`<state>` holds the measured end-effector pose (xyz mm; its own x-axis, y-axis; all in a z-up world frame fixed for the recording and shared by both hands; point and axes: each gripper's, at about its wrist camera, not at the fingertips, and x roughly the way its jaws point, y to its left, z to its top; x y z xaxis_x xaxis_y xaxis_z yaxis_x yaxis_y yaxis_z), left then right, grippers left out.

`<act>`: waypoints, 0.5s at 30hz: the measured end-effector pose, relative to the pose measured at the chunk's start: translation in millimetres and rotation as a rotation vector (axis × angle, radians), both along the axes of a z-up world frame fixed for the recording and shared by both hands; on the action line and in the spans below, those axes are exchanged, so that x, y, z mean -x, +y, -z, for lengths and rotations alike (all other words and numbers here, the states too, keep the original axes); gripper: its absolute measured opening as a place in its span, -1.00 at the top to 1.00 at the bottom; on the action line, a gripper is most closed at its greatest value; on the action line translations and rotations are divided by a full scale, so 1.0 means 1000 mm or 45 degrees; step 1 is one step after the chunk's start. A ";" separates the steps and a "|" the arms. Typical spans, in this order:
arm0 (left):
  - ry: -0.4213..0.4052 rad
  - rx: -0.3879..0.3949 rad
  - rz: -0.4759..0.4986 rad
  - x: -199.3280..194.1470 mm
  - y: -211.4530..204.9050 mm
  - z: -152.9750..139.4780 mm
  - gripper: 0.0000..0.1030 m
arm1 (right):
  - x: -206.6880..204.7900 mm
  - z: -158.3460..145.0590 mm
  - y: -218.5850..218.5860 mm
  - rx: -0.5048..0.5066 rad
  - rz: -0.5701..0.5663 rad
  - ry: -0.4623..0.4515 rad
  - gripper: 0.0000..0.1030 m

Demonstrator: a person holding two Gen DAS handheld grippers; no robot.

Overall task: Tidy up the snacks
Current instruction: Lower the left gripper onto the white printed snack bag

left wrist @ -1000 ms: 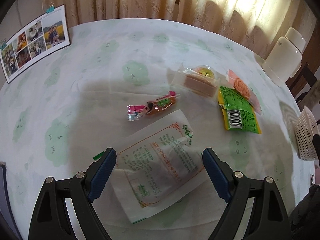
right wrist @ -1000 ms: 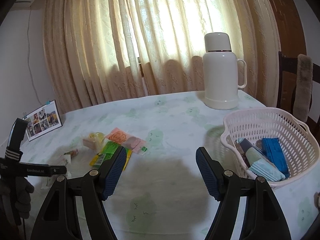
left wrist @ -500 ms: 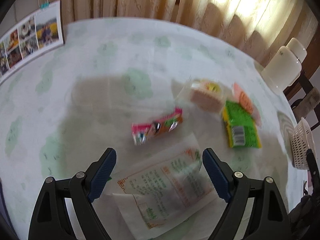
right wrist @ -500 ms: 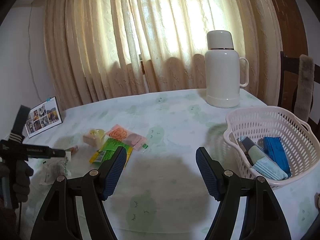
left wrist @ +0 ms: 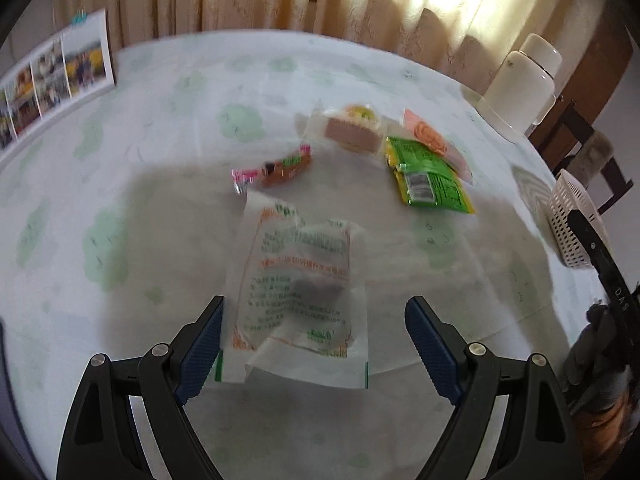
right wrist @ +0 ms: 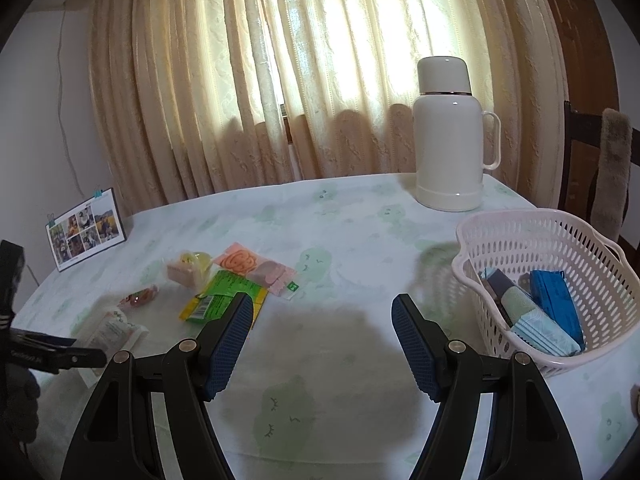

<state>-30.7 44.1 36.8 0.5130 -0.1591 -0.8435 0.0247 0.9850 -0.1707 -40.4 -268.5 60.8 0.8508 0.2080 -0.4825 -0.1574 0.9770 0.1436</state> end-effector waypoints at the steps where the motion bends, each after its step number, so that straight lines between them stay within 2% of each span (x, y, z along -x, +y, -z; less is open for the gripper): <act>1: -0.023 -0.048 -0.006 -0.001 -0.003 -0.003 -0.66 | 0.000 0.000 0.000 0.002 0.002 0.001 -0.41; 4: -0.059 -0.119 0.013 -0.010 -0.009 -0.003 -0.67 | 0.001 0.001 0.000 0.004 0.009 -0.004 -0.41; 9: -0.060 -0.222 0.025 -0.027 -0.017 0.012 -0.69 | 0.002 0.001 -0.003 -0.001 0.019 -0.005 -0.41; 15: -0.034 -0.198 0.031 -0.033 -0.011 0.028 -0.63 | 0.000 0.002 -0.006 -0.017 0.022 0.016 -0.41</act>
